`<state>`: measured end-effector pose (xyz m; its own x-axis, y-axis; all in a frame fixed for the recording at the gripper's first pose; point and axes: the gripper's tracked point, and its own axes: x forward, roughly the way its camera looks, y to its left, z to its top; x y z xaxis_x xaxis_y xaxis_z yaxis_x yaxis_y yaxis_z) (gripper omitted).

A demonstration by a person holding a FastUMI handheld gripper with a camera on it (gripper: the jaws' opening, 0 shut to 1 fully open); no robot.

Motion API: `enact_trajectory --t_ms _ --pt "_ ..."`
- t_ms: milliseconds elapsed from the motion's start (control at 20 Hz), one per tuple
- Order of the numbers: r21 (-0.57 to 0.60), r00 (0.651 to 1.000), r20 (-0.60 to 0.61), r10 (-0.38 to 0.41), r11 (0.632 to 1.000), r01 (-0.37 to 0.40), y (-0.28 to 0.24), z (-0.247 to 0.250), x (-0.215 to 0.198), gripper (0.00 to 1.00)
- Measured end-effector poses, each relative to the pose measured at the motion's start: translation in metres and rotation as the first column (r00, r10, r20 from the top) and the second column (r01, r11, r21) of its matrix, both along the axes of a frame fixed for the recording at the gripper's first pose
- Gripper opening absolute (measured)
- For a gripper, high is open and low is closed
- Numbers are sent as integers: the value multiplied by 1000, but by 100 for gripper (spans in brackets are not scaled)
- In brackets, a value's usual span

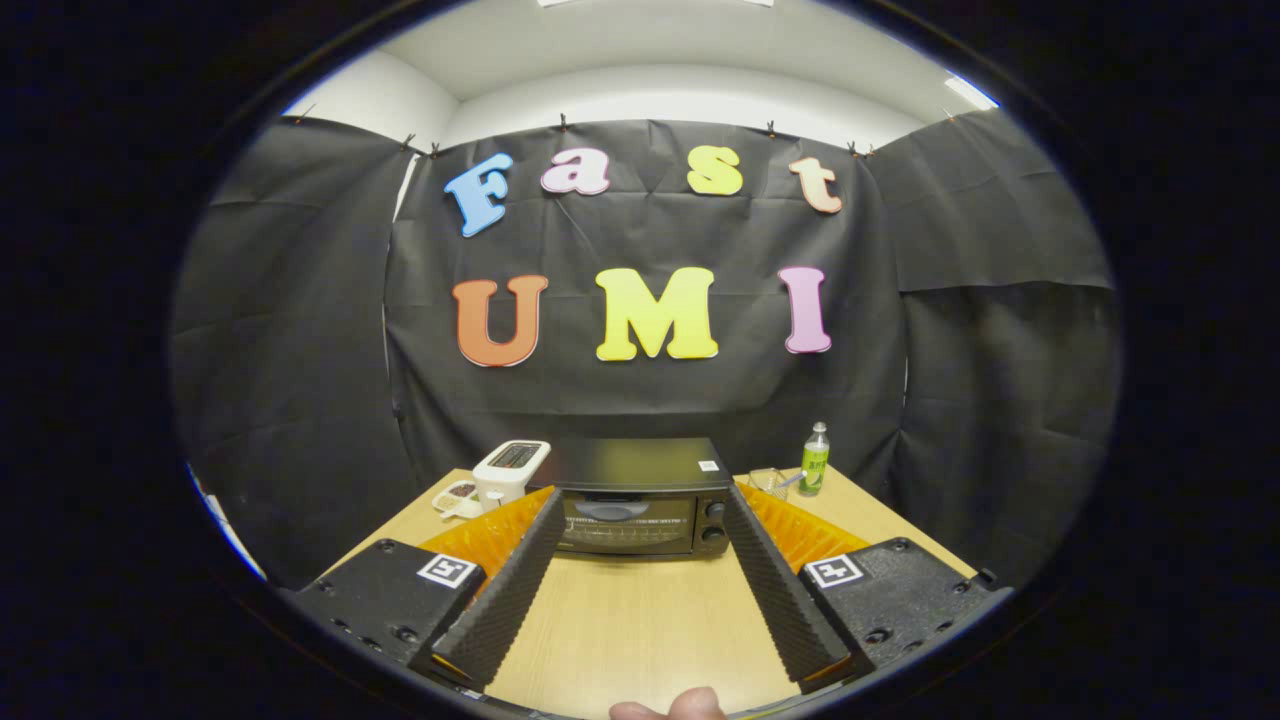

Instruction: Open the toaster oven, put the food inside, and close the toaster oven door.

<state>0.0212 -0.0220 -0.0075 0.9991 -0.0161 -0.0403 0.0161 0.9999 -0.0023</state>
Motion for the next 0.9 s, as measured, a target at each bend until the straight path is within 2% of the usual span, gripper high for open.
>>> enact_trajectory --t_ms 250,450,650,900 --pt "-10 999 -45 0 1000 0 -1 -11 18 100" --pt "12 998 -60 14 1000 -14 6 -20 53 100" --pt "36 996 -84 27 999 -24 17 -33 113 100" --pt "66 982 -187 27 998 -15 25 -71 196 100"
